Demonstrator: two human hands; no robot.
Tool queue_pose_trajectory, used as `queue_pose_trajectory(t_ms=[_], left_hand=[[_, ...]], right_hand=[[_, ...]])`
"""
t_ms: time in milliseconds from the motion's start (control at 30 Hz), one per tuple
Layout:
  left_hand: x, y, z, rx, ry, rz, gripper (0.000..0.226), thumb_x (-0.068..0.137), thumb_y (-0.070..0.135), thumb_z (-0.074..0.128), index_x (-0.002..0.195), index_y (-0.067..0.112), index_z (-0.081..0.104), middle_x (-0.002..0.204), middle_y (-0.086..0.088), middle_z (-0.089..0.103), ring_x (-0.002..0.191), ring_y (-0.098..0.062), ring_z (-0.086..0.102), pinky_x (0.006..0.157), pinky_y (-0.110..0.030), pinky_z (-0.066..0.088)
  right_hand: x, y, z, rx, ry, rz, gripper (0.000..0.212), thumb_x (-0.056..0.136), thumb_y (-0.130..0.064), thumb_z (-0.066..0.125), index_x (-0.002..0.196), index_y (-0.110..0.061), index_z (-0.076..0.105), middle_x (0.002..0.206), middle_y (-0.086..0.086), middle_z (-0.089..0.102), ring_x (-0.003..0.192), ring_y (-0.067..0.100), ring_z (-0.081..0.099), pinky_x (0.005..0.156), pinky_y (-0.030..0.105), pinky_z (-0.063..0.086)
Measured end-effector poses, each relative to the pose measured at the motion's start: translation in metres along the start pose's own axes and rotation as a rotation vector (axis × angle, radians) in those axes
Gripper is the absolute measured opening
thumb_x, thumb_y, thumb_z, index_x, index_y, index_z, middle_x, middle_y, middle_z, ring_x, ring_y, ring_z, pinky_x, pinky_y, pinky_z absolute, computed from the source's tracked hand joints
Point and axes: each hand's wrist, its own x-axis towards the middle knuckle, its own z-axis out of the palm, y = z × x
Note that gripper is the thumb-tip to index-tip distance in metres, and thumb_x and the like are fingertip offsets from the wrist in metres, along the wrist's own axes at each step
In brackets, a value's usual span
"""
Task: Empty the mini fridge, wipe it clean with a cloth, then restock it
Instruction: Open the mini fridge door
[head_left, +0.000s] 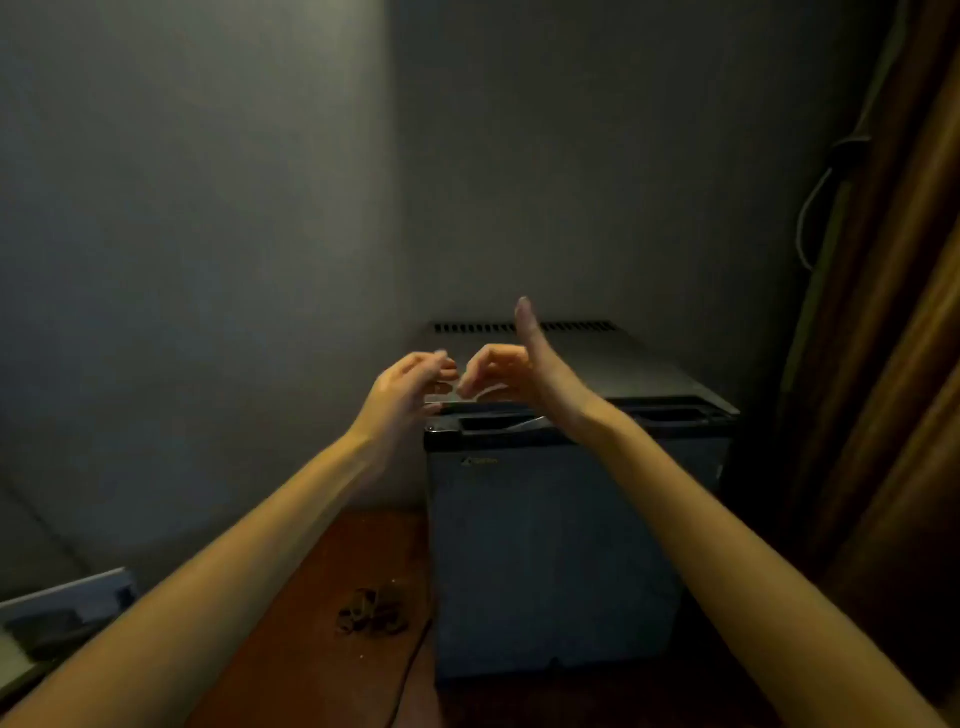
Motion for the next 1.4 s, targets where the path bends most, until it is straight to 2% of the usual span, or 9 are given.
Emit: queue_pose_trajectory(t_ms=[67,267,400,500,633,800,1100,1300,1400], left_hand=[[0.000,-0.011,-0.009,0.056,0.040,0.028,0.011,0.096,0.019,0.054,0.102,0.015,0.062,0.097,0.000,0.066,0.091,-0.012,0.063,0.071,-0.018,0.051],[0.007,-0.068,-0.032,0.074,0.102,0.015,0.036,0.095,0.021,0.057,0.130,0.024,0.054,0.124,0.007,0.059,0.111,-0.001,0.055,0.082,-0.018,0.043],[0.008,-0.110,-0.033,0.032,0.122,0.024,0.044,0.095,0.032,0.055,0.138,0.031,0.047,0.134,0.011,0.052,0.121,0.001,0.048,0.099,-0.023,0.041],[0.004,-0.138,-0.030,-0.046,0.138,0.031,0.041,0.099,0.037,0.045,0.140,0.031,0.045,0.137,0.014,0.051,0.120,0.007,0.048,0.100,-0.018,0.041],[-0.012,-0.187,-0.036,-0.049,0.124,0.072,0.046,0.095,0.050,0.039,0.138,0.034,0.048,0.145,0.008,0.045,0.132,-0.006,0.045,0.111,-0.040,0.038],[-0.038,-0.265,-0.055,-0.108,0.138,0.106,0.035,0.104,0.024,0.032,0.135,0.023,0.048,0.137,0.002,0.054,0.125,-0.010,0.053,0.103,-0.035,0.046],[-0.095,-0.408,-0.043,-0.189,0.193,0.000,0.042,0.103,0.019,0.037,0.145,0.020,0.037,0.146,-0.002,0.046,0.134,-0.016,0.043,0.115,-0.043,0.032],[-0.135,-0.427,-0.021,-0.129,0.251,-0.046,0.057,0.098,-0.009,0.033,0.147,0.021,0.030,0.149,0.005,0.035,0.138,-0.015,0.033,0.118,-0.041,0.025],[-0.148,-0.418,-0.009,-0.013,0.281,-0.073,0.065,0.094,-0.017,0.034,0.149,0.017,0.029,0.149,0.003,0.034,0.136,-0.014,0.034,0.113,-0.032,0.028]], right_hand=[[0.009,0.012,0.014,-0.095,0.042,0.036,0.085,0.087,-0.068,0.008,0.091,-0.009,0.069,0.101,0.008,0.072,0.101,0.016,0.066,0.102,0.033,0.043],[0.037,0.081,0.031,-0.415,0.235,-0.076,0.053,0.100,-0.054,0.030,0.106,-0.019,0.070,0.108,-0.003,0.067,0.105,0.008,0.060,0.097,0.038,0.045],[0.042,0.118,0.046,-0.937,0.449,-0.307,0.035,0.097,-0.043,0.044,0.106,-0.018,0.068,0.104,-0.003,0.066,0.099,0.015,0.060,0.090,0.037,0.044],[0.038,0.141,0.059,-1.144,0.612,-0.460,0.032,0.096,-0.036,0.050,0.116,-0.016,0.066,0.113,0.001,0.065,0.108,0.018,0.058,0.103,0.035,0.038],[0.031,0.180,0.082,-1.276,0.674,-0.666,0.046,0.096,-0.027,0.053,0.139,-0.011,0.051,0.142,0.012,0.048,0.137,0.025,0.039,0.117,0.042,0.023],[0.009,0.246,0.113,-1.410,0.501,-0.946,0.038,0.099,-0.025,0.042,0.132,-0.016,0.060,0.137,0.005,0.056,0.134,0.020,0.046,0.119,0.040,0.016],[-0.033,0.371,0.128,-1.754,0.239,-0.828,0.032,0.088,-0.019,0.053,0.116,-0.015,0.068,0.112,0.004,0.068,0.125,0.024,0.054,0.122,0.042,-0.001],[-0.081,0.386,0.128,-1.758,0.034,-0.597,0.048,0.070,-0.020,0.075,0.117,-0.017,0.069,0.132,0.007,0.061,0.130,0.024,0.049,0.120,0.042,-0.001],[-0.097,0.374,0.120,-1.793,-0.028,-0.554,0.056,0.084,-0.019,0.063,0.139,-0.014,0.051,0.150,0.009,0.041,0.144,0.026,0.027,0.116,0.040,-0.021]])
